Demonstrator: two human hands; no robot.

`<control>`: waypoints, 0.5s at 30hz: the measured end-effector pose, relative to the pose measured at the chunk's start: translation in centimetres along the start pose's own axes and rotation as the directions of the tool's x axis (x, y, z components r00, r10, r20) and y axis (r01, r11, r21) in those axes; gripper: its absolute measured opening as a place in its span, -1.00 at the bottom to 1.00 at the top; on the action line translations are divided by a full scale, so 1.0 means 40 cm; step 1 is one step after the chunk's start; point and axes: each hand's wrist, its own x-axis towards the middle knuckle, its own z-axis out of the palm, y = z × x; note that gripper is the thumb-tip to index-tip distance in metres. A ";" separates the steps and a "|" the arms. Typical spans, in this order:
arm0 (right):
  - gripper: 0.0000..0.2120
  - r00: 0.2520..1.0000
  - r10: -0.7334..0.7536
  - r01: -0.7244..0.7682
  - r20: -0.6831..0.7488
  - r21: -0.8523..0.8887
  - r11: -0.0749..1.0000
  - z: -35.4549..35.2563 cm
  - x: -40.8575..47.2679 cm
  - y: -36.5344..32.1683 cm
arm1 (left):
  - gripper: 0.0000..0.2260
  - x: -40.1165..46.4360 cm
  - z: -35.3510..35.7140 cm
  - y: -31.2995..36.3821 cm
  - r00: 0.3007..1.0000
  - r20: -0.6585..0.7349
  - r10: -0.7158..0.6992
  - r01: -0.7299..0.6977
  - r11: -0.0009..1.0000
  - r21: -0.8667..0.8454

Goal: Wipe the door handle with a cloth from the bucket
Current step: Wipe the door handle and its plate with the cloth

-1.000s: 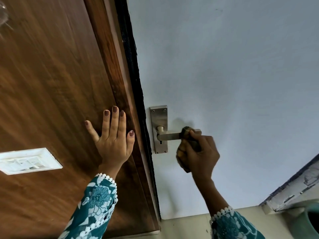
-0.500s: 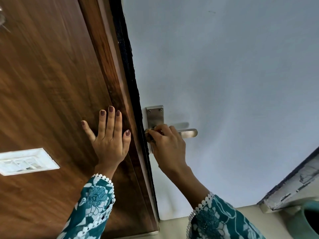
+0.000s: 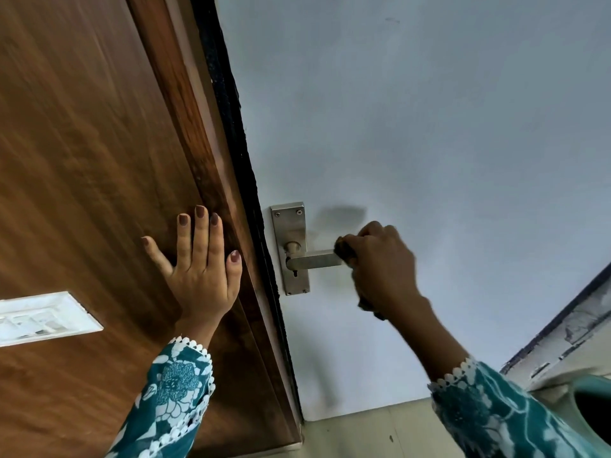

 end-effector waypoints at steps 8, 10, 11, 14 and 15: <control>-0.73 0.990 -0.141 0.141 0.005 0.041 0.989 0.029 -0.008 -0.214 | -0.49 -0.001 -0.006 -0.002 1.000 0.019 0.001 -0.001 1.000 -0.008; -0.72 0.991 -0.134 0.133 0.013 0.043 0.990 0.032 -0.005 -0.187 | -0.50 -0.001 -0.004 -0.003 1.000 0.014 0.001 -0.001 1.000 -0.012; -0.70 0.993 -0.118 0.117 0.025 0.046 0.992 0.030 -0.004 -0.166 | -0.50 -0.001 -0.003 -0.004 1.000 0.012 0.001 -0.001 1.000 -0.007; -0.65 0.999 -0.038 0.036 0.026 0.056 0.998 0.027 -0.002 -0.077 | -0.50 -0.003 0.000 -0.004 1.000 0.007 0.003 -0.003 1.000 -0.006; -0.67 1.000 -0.016 0.016 0.002 0.055 0.998 0.027 -0.003 -0.046 | -0.50 -0.004 0.001 -0.004 1.000 0.003 0.003 -0.003 1.000 -0.004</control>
